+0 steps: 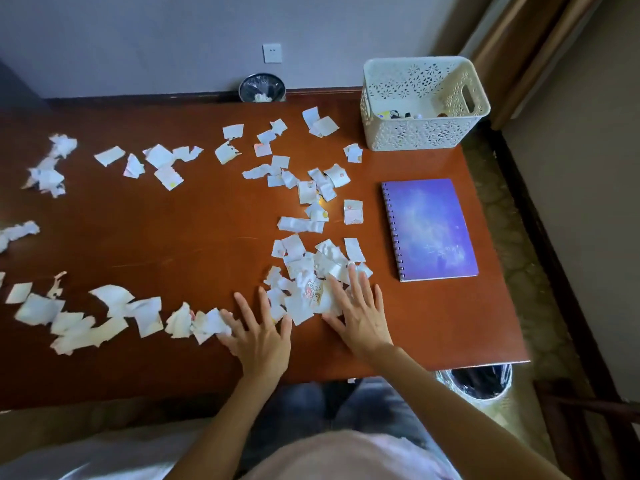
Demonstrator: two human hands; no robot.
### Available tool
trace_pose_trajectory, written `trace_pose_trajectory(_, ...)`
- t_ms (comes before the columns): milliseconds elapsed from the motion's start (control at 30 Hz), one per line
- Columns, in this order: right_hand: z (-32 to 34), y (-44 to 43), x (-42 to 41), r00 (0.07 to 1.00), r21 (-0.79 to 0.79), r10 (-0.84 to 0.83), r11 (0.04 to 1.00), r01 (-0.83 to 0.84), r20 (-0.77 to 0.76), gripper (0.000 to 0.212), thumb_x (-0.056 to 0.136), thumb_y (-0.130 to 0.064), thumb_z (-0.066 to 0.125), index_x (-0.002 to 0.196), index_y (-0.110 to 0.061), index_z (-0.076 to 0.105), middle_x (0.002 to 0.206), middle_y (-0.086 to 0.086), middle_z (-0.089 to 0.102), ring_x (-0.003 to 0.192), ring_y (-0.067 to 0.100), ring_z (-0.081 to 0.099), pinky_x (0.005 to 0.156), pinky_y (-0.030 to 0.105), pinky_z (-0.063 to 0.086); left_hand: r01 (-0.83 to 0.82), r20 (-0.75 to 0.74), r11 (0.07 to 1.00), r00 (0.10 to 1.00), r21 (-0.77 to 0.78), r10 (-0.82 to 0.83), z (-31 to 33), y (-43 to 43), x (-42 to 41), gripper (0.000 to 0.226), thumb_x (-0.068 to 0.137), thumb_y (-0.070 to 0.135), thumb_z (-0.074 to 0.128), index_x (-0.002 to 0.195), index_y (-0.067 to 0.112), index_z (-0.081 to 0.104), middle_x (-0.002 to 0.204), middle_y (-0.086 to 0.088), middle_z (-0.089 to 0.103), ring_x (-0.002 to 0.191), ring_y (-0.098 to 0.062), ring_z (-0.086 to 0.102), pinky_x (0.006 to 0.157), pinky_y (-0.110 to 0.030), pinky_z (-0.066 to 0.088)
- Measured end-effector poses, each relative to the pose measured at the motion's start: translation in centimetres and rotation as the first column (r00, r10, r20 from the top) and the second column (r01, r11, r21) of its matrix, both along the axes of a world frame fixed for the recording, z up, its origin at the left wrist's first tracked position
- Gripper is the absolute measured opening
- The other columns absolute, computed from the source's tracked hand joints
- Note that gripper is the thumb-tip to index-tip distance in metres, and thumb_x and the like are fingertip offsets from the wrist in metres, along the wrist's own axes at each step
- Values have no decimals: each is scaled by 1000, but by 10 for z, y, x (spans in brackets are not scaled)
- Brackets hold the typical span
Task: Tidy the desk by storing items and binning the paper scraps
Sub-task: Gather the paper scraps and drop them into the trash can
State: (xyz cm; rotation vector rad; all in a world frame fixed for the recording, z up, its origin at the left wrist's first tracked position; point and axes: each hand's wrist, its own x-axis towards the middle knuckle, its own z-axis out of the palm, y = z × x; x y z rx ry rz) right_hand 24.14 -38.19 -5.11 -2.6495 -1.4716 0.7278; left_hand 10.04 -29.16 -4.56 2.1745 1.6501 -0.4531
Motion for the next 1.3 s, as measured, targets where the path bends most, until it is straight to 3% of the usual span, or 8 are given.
trace_pose_trajectory(300, -16, 44, 22, 999, 265, -36, 963, 39, -19, 54, 99, -42, 31, 148, -25, 17, 160, 6, 0, 148, 23, -1, 119, 42, -2, 66, 396, 980, 908, 187, -136, -22, 22, 42, 58, 99, 27, 33, 151, 17, 7, 158, -18, -1, 147, -34, -1, 119, -44, 3)
trace_pose_trajectory(500, -9, 26, 37, 998, 576, -60, 815, 64, -26, 45, 97, -20, 43, 139, -8, 37, 154, 15, 24, 144, 28, 22, 117, 38, 21, -25, 625, 949, 759, 314, -186, -16, 14, 48, 51, 98, 14, 33, 148, 16, 22, 158, -14, 6, 147, -31, 7, 118, -37, 14)
trace_pose_trajectory(567, -8, 13, 39, 998, 605, -56, 793, 63, -30, 48, 95, -25, 46, 140, -10, 38, 155, 12, 21, 146, 25, 17, 118, 35, 18, -62, 612, 911, 759, 407, -222, -16, 9, 43, 49, 98, 15, 36, 146, 16, 26, 157, -14, 10, 146, -32, 10, 118, -40, 15)
trace_pose_trajectory(667, -12, -3, 34, 998, 474, -37, 879, 57, -51, 59, 95, -42, 44, 147, -23, 23, 159, 13, 4, 148, 24, 1, 120, 35, 7, -59, 506, 883, 836, 466, -211, -21, 7, 35, 53, 97, 28, 38, 147, 17, 24, 157, -19, 5, 146, -37, 1, 118, -46, 7)
trace_pose_trajectory(833, -30, 2, 28, 995, 302, 18, 952, -48, 102, 68, 93, -56, 36, 149, -34, 4, 159, 12, -9, 148, 31, -2, 119, 42, 4, 32, 322, 972, 940, 234, -108, -26, 21, 44, 74, 92, 60, 30, 150, 26, 0, 157, -18, -12, 144, -40, -12, 117, -50, -4)
trace_pose_trajectory(967, -32, 20, 32, 985, 369, 32, 925, -94, 170, 59, 96, -49, 36, 148, -27, 19, 156, 11, 17, 144, 30, 17, 118, 41, 14, 126, 283, 938, 933, 323, -223, -32, 25, 51, 63, 94, 53, 32, 149, 26, 14, 157, -14, 13, 145, -36, 7, 118, -46, 6)
trace_pose_trajectory(1100, -30, 36, 38, 947, 379, 27, 913, -154, 320, 43, 97, -43, 36, 134, -21, 43, 134, 10, 44, 122, 31, 41, 98, 38, 35, 110, 306, 866, 907, 488, -288, -31, 27, 54, 49, 98, 37, 35, 142, 16, 33, 142, -9, 40, 130, -27, 36, 107, -36, 31)
trace_pose_trajectory(1300, -31, 55, 36, 914, 497, -3, 840, -217, 405, 25, 93, -19, 44, 104, -2, 59, 102, 16, 57, 93, 35, 54, 73, 39, 47, 85, 355, 834, 878, 546, -322, -32, 34, 63, 44, 99, 22, 40, 141, 9, 33, 141, -9, 40, 126, -22, 40, 103, -27, 37)
